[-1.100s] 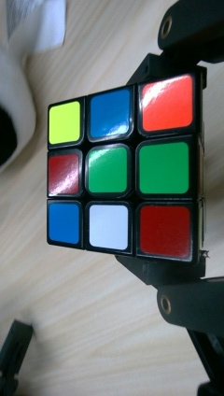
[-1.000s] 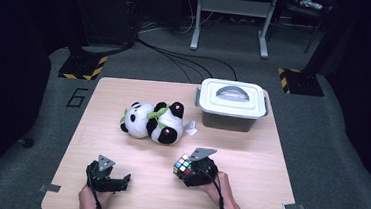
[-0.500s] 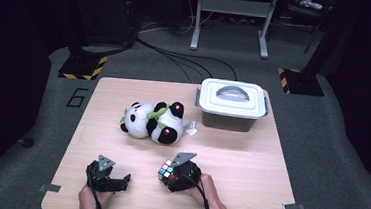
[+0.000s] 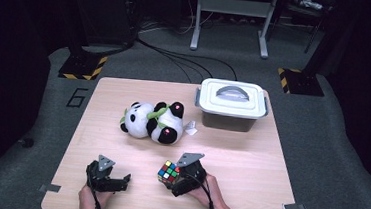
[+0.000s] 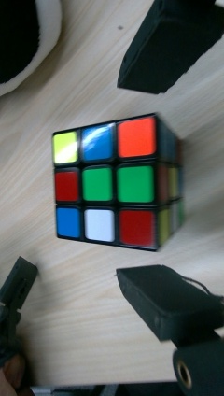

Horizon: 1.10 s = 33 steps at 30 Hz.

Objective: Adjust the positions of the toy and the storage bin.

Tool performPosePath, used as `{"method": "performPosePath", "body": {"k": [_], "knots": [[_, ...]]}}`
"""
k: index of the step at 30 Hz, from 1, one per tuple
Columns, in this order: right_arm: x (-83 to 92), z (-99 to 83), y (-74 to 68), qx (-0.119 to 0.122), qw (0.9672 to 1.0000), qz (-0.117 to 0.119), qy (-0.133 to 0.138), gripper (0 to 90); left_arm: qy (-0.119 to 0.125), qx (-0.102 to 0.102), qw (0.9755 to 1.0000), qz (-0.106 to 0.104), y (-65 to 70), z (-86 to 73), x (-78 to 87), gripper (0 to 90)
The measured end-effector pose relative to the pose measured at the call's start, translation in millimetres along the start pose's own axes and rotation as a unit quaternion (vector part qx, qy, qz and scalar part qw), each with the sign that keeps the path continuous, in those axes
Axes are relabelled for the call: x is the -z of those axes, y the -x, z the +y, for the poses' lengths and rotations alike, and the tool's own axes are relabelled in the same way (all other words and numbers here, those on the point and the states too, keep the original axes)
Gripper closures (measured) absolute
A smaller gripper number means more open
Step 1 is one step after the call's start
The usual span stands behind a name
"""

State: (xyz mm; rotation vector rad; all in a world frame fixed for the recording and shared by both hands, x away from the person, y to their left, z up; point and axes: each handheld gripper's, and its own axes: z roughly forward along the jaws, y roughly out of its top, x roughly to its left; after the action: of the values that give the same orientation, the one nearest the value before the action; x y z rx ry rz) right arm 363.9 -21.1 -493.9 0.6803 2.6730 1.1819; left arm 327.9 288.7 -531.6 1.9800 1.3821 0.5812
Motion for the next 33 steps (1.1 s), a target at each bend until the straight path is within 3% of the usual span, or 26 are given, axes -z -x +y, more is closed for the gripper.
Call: {"method": "performPosePath", "body": {"k": [4,7,10,14,15,16,17,19,20,21,22,26,33], "knots": [[16.0,-10.9,2.7,-0.012,0.9999,0.003,0.003,1.8,0.0,-0.001,1.0,0.0,-0.2,0.1,-0.1,0.0],[34.6,-28.8,11.3,-0.026,0.9995,-0.013,0.01,0.0,0.001,-0.004,1.0,-0.003,-0.7,0.3,-0.7,0.0],[41.9,-37.4,17.4,-0.031,0.9993,-0.019,0.01,0.0,0.003,-0.009,0.9999,-0.007,-1.8,0.8,-1.4,0.0],[57.9,-56.1,33.8,-0.059,0.9972,-0.044,0.016,0.0,0.002,-0.015,0.9998,-0.012,-2.9,1.5,-1.8,0.0],[64.5,-65.5,42.6,-0.076,0.9954,-0.057,0.016,0.0,0.003,-0.014,0.9998,-0.011,-2.6,1.8,-2.3,0.0],[64.5,-65.5,42.6,-0.076,0.9954,-0.057,0.016,0.0,0.003,-0.014,0.9998,-0.011,-2.6,1.8,-2.3,0.0],[69.4,-74.7,51.5,-0.093,0.9927,-0.076,0.013,0.0,0.002,-0.014,0.9998,-0.012,-2.6,1.8,-2.3,0.0],[73.7,-85.0,62.9,-0.11,0.9891,-0.097,0.005,0.0,0.003,-0.014,0.9998,-0.013,-2.7,2.0,-2.5,0.0],[73.7,-85.0,62.9,-0.11,0.9891,-0.097,0.005,0.0,0.003,-0.014,0.9998,-0.013,-2.7,2.0,-2.5,0.0],[76.5,-92.3,72.2,-0.125,0.986,-0.11,0.008,0.0,0.002,-0.013,0.9998,-0.011,-2.4,2.1,-2.3,0.0],[76.5,-92.3,72.2,-0.125,0.986,-0.11,0.008,0.0,0.002,-0.013,0.9998,-0.011,-2.4,2.1,-2.3,0.0],[78.3,-103.5,91.6,-0.142,0.9807,-0.135,0.003,0.0,0.001,-0.005,0.9998,-0.021,-0.4,2.2,-0.4,0.3],[70.8,-103.1,99.2,-0.136,0.9796,-0.148,-0.01,0.0,0.013,-0.006,0.9993,-0.034,14.2,6.8,6.8,0.3]]}}
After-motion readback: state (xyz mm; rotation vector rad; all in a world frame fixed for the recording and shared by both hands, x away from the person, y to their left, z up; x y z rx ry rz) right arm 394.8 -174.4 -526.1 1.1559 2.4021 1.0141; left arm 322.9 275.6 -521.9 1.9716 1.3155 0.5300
